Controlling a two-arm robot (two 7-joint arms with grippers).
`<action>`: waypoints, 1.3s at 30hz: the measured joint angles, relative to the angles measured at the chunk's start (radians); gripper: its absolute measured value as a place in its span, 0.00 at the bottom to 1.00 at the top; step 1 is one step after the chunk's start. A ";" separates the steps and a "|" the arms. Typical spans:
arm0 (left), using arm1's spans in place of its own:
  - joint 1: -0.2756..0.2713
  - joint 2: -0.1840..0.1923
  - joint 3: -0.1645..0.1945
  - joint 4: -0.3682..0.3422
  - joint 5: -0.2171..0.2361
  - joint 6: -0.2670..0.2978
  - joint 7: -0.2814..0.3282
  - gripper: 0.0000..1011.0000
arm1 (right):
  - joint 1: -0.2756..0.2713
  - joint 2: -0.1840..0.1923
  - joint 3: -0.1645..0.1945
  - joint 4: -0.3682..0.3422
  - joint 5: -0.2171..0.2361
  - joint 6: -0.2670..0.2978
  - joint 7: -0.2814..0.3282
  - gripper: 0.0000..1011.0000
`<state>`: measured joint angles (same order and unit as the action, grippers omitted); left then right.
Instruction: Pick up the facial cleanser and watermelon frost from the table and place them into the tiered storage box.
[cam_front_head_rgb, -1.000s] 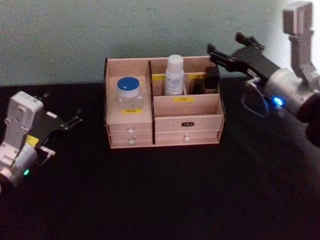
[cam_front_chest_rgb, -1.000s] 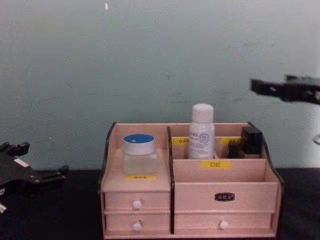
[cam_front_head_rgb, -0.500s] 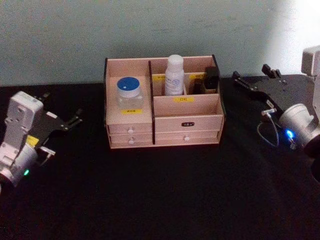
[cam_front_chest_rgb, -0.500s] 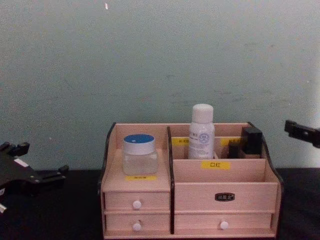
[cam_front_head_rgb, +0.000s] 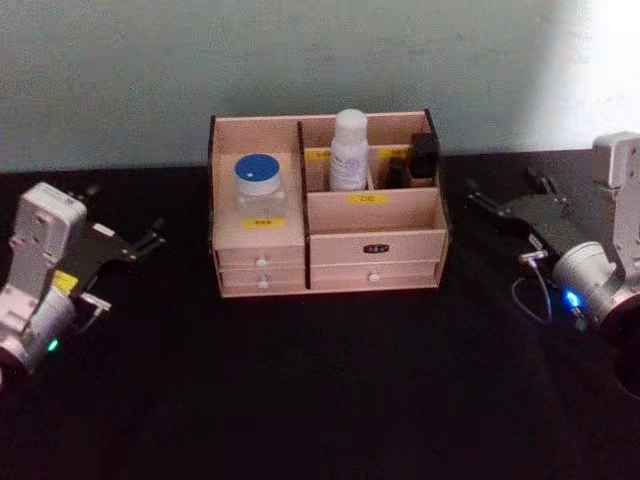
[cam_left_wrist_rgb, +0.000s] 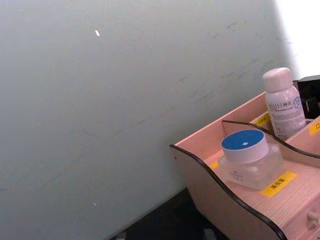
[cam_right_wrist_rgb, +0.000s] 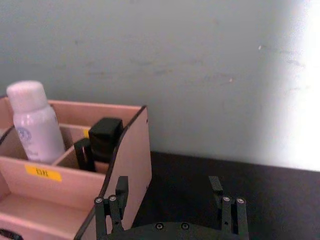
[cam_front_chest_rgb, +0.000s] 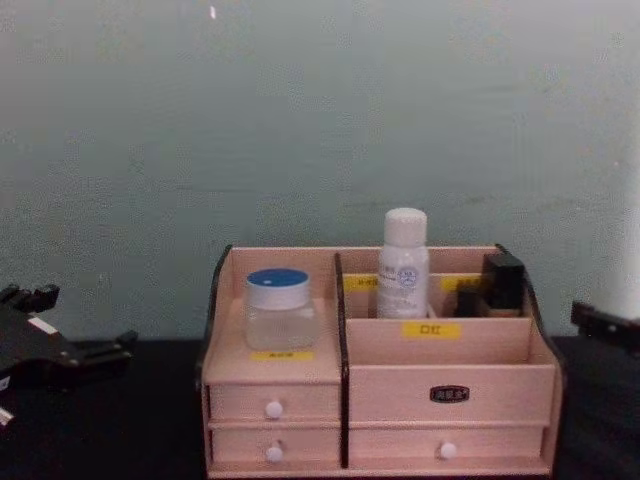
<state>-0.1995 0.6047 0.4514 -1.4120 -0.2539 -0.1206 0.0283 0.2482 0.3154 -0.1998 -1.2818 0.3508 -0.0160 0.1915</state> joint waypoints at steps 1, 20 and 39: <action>0.000 0.000 0.000 0.000 0.000 0.000 0.000 0.99 | 0.000 0.000 0.000 0.000 0.000 0.000 0.000 0.99; 0.000 0.000 0.000 0.000 0.000 0.000 0.000 0.99 | 0.007 -0.004 -0.002 0.015 -0.015 0.023 0.012 0.99; 0.000 0.000 0.000 0.000 0.000 0.000 0.000 0.99 | 0.007 -0.003 -0.003 0.013 -0.012 0.021 0.012 0.99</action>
<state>-0.1995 0.6047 0.4513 -1.4120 -0.2539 -0.1205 0.0283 0.2554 0.3124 -0.2023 -1.2690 0.3390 0.0046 0.2035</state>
